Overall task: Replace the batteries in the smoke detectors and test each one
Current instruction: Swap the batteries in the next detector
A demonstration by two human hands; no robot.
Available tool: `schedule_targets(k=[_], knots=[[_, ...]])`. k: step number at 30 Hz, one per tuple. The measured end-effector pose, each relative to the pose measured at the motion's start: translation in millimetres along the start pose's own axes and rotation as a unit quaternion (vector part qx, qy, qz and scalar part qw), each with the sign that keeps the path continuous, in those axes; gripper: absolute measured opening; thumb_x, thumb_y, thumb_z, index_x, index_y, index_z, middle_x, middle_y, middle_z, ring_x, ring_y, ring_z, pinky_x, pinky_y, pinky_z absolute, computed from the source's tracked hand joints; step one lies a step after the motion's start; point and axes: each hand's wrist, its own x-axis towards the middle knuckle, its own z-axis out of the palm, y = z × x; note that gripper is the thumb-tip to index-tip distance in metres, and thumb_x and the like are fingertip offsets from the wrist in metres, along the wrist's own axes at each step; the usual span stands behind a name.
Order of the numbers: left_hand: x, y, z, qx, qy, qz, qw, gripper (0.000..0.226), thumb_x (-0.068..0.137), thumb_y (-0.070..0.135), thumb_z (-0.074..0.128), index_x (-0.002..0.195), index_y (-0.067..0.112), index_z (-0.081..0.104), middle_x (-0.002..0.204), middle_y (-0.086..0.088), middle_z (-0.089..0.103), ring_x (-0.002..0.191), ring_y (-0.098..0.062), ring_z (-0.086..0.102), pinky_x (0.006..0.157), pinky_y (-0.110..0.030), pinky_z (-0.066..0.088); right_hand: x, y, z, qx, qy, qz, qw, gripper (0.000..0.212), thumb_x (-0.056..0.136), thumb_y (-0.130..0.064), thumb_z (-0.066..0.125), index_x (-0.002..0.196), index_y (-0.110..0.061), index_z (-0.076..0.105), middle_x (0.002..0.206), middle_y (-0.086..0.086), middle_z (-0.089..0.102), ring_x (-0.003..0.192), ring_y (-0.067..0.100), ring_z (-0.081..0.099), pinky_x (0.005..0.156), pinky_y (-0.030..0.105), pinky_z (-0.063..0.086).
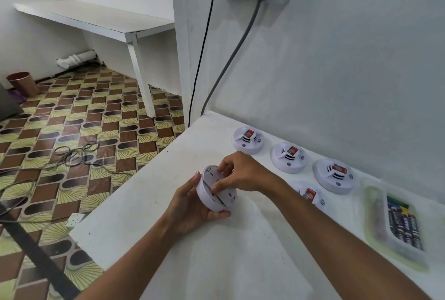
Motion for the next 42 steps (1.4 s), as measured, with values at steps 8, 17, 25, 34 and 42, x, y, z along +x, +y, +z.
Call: schedule_targets(k=[8,17,25,34,42], knots=[[-1.3,0.7,-0.5,-0.004,-0.001,-0.002,1.0,0.072,0.057,0.039,0.09,0.12,0.012,0.067,0.127,-0.026,0.059,0.106,-0.045,0.062,0.073,-0.056,0.057,-1.9,-1.0,3.8,-0.014,0.009,0.005,1.0,0.055,0.066,-0.033,0.087,0.11,-0.009,0.064,0.098,0.004,0.062,0.095,0.022,0.063,0.079,0.032,0.054],[0.3,0.4,-4.0,-0.009,0.012,-0.007,1.0,0.087,0.053,0.038,0.092,0.128,0.011,0.056,0.125,-0.028,0.059,0.104,-0.047,0.062,0.071,-0.057,0.058,-7.2,0.7,9.6,-0.013,0.035,0.012,0.999,0.058,0.065,-0.037,0.086,0.111,-0.009,0.063,0.099,0.003,0.061,0.095,0.021,0.061,0.081,0.035,0.053],[2.5,-0.6,-3.5,0.008,0.038,0.001,0.999,0.097,0.045,0.038,0.095,0.13,0.015,0.054,0.125,-0.026,0.06,0.101,-0.047,0.064,0.068,-0.057,0.058,-12.1,1.9,12.6,-0.007,0.046,0.012,0.999,0.058,0.067,-0.037,0.085,0.113,-0.009,0.062,0.098,0.002,0.059,0.094,0.02,0.059,0.078,0.033,0.052],[2.6,-1.2,-6.1,0.017,0.038,0.004,0.999,0.093,0.045,0.039,0.095,0.127,0.011,0.06,0.124,-0.023,0.062,0.101,-0.046,0.065,0.068,-0.058,0.057,-19.2,5.0,13.4,0.017,0.045,0.011,0.999,0.061,0.071,-0.035,0.083,0.12,-0.007,0.06,0.11,0.009,0.063,0.092,0.019,0.056,0.072,0.028,0.049],[9.8,-2.3,-36.7,-0.016,-0.028,-0.023,0.999,0.051,0.102,0.043,0.037,0.141,0.011,0.042,0.144,-0.021,0.043,0.13,-0.045,0.044,0.103,-0.063,0.037,-24.3,5.0,16.3,0.04,0.062,0.009,0.997,0.059,0.069,-0.033,0.084,0.116,-0.004,0.062,0.105,0.009,0.063,0.091,0.02,0.057,0.073,0.029,0.048]])
